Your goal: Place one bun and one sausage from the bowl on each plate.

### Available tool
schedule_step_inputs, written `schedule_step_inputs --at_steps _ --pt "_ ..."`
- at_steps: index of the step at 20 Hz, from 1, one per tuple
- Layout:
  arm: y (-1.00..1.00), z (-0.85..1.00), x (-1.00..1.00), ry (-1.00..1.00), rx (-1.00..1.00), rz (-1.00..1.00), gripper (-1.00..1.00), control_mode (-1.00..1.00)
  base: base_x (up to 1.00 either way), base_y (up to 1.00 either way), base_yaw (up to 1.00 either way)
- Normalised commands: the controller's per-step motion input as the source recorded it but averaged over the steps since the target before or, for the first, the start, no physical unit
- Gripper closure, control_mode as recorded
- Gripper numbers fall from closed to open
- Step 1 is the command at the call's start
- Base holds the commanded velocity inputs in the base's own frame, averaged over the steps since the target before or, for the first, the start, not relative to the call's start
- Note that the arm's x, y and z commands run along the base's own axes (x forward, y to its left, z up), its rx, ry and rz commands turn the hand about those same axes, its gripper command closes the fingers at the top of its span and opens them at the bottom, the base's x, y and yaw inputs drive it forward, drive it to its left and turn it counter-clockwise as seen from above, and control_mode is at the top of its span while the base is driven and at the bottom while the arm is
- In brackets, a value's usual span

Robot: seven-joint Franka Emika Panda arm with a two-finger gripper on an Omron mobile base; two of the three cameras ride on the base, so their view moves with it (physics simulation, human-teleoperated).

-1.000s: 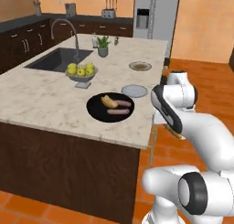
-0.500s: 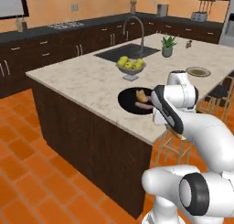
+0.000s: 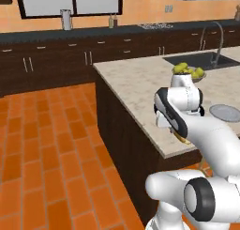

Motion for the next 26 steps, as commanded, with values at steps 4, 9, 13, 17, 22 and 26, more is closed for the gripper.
schedule_step_inputs --at_steps 4,9,13,17,22,26 --pt "0.0 0.0 0.0 0.0 0.0 0.0 1.0 1.0 -0.04 -0.94 0.32" --pt "0.0 0.0 0.0 0.0 0.0 0.0 1.0 1.0 -0.06 -0.76 0.06" --pt "0.0 0.0 0.0 0.0 0.0 0.0 1.0 1.0 0.0 -0.62 0.16" --pt "0.0 0.0 0.0 0.0 0.0 0.0 1.0 1.0 0.0 -0.54 0.03" --pt "0.0 0.0 0.0 0.0 0.0 0.0 1.0 1.0 0.03 -0.59 0.01" --pt "0.0 0.0 0.0 0.0 0.0 0.0 1.0 1.0 0.08 -0.49 0.05"
